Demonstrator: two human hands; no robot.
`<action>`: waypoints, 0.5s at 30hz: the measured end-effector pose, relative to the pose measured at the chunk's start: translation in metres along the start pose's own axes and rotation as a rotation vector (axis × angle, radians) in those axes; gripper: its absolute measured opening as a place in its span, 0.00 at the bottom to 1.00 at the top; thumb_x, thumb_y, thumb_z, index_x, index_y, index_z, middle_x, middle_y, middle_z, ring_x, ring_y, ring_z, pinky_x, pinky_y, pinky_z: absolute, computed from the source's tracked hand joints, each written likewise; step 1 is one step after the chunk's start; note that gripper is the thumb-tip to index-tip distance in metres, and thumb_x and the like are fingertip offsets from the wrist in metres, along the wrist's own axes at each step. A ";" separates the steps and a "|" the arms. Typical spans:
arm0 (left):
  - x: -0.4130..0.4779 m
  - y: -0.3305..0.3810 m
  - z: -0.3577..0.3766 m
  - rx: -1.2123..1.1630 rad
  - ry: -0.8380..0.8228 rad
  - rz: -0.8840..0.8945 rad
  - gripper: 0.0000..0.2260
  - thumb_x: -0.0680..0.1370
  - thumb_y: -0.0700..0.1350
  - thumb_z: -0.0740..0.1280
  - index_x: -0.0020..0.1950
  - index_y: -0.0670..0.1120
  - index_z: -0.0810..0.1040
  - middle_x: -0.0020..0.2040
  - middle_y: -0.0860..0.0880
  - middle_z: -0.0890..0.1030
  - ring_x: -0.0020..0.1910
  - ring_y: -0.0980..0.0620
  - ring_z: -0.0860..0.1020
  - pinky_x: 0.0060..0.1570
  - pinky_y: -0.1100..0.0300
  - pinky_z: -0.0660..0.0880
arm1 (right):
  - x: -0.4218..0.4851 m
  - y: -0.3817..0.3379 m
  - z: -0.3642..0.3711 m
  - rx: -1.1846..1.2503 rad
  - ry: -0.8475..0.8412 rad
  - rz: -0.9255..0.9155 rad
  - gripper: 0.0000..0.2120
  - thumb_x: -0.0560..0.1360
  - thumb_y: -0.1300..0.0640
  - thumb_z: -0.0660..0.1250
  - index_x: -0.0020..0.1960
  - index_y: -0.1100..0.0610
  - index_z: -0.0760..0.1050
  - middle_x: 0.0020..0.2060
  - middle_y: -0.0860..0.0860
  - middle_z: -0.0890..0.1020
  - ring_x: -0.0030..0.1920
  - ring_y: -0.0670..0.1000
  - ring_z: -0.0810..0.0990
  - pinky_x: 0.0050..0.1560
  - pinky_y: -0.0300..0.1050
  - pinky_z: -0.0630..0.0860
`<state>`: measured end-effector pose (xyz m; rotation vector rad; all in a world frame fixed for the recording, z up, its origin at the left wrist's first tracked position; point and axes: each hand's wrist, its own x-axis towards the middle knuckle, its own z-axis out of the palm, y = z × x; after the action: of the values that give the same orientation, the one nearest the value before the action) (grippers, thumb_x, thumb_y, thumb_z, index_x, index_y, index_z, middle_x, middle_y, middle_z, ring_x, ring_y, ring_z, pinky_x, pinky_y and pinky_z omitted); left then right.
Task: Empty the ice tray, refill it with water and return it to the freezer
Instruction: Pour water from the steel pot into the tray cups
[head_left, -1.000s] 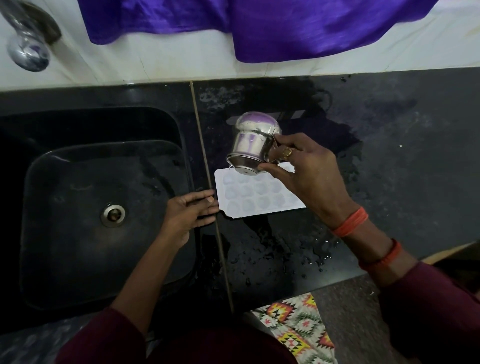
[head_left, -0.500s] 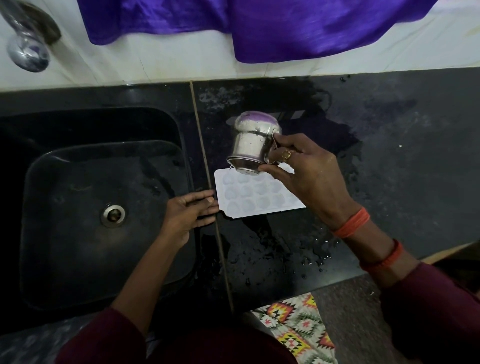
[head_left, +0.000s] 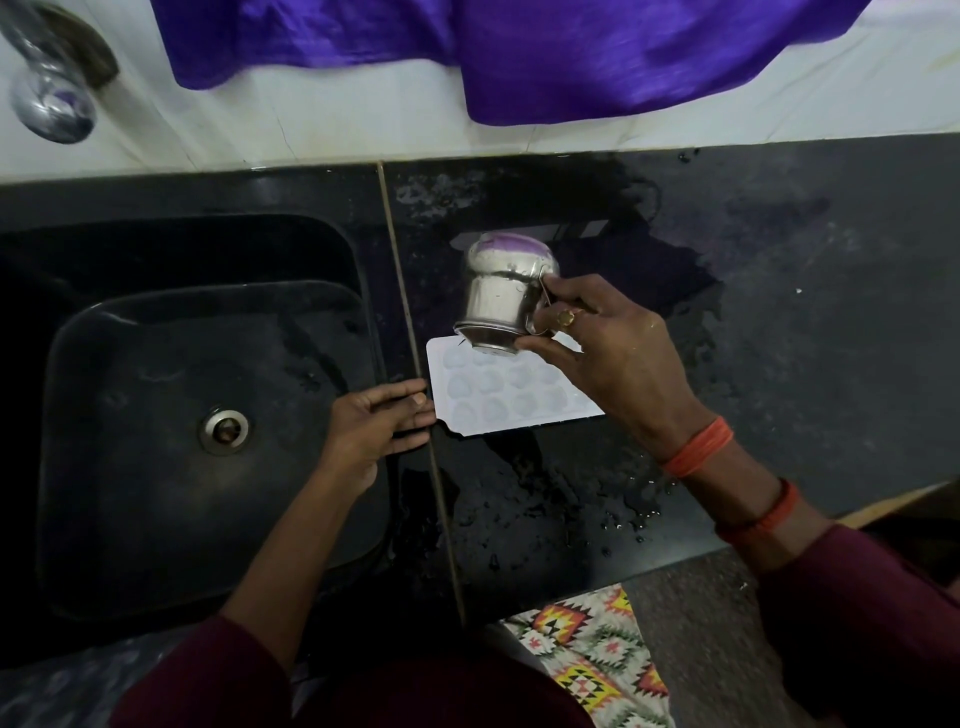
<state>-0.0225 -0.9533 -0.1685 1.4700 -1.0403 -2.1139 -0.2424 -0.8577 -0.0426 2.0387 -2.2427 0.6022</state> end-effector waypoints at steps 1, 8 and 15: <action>0.000 0.000 0.000 -0.001 0.000 0.001 0.06 0.79 0.37 0.70 0.55 0.45 0.83 0.45 0.45 0.88 0.43 0.52 0.87 0.38 0.60 0.83 | 0.000 0.000 0.001 -0.010 -0.005 -0.003 0.13 0.73 0.52 0.76 0.50 0.61 0.85 0.58 0.58 0.82 0.47 0.57 0.86 0.41 0.55 0.85; -0.001 0.001 0.000 -0.001 0.006 -0.003 0.06 0.79 0.38 0.70 0.55 0.45 0.84 0.45 0.45 0.88 0.43 0.53 0.87 0.39 0.60 0.83 | -0.003 0.000 0.009 -0.039 -0.007 -0.036 0.12 0.72 0.53 0.77 0.48 0.60 0.84 0.57 0.58 0.82 0.46 0.57 0.86 0.38 0.55 0.84; -0.001 0.002 0.000 -0.001 0.009 -0.004 0.06 0.79 0.38 0.70 0.55 0.44 0.84 0.47 0.44 0.88 0.45 0.52 0.87 0.38 0.61 0.83 | -0.005 0.003 0.013 -0.049 -0.021 -0.045 0.12 0.72 0.53 0.77 0.49 0.61 0.84 0.58 0.59 0.82 0.45 0.59 0.86 0.36 0.57 0.84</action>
<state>-0.0226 -0.9534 -0.1665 1.4812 -1.0333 -2.1087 -0.2422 -0.8566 -0.0565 2.0755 -2.1937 0.5194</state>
